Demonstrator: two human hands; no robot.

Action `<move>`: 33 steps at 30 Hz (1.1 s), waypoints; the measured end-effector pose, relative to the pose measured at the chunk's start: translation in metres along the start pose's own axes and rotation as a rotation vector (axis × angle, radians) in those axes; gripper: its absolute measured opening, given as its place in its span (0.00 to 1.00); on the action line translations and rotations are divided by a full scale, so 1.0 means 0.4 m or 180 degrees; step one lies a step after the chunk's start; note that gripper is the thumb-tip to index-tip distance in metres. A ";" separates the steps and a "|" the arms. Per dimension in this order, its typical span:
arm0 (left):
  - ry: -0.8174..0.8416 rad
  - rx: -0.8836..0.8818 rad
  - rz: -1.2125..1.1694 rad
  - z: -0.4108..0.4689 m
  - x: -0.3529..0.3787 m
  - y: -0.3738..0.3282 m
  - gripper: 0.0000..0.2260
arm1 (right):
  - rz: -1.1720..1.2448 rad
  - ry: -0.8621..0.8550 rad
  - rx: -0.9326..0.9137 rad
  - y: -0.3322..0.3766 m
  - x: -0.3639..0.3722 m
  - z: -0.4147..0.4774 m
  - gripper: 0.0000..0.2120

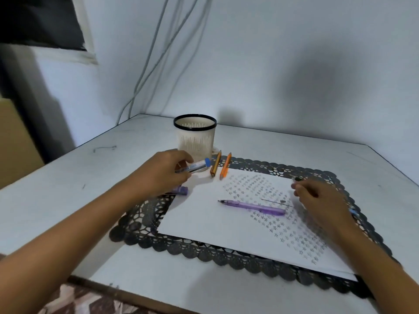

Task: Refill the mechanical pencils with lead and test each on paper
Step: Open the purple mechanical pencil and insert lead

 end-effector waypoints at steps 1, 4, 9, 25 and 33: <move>0.0029 -0.0078 0.0042 0.000 -0.007 0.028 0.14 | 0.0013 0.0004 -0.0004 0.001 0.003 0.000 0.11; 0.0144 -0.0345 0.0091 0.004 -0.018 0.095 0.11 | 0.0144 0.0007 0.0063 0.001 0.001 -0.008 0.11; 0.0522 -0.0450 0.0286 0.015 -0.003 0.150 0.08 | 0.0232 0.0018 0.0178 0.002 0.002 -0.015 0.11; 0.1196 -0.0441 0.0450 0.025 0.041 0.153 0.10 | 0.0272 0.0121 0.0224 0.024 0.000 -0.025 0.07; 0.1038 0.0097 0.0443 -0.006 0.010 0.003 0.07 | -0.0096 0.0283 -0.0039 0.020 0.021 -0.006 0.06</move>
Point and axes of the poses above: each hand's wrist, its own z-axis towards the middle knuckle, its own x-axis out of the palm, y = z × x, the point moved 8 cm from there along z, towards the middle knuckle, and after that the axes turned 14 degrees about -y, right-handed, at the moved point
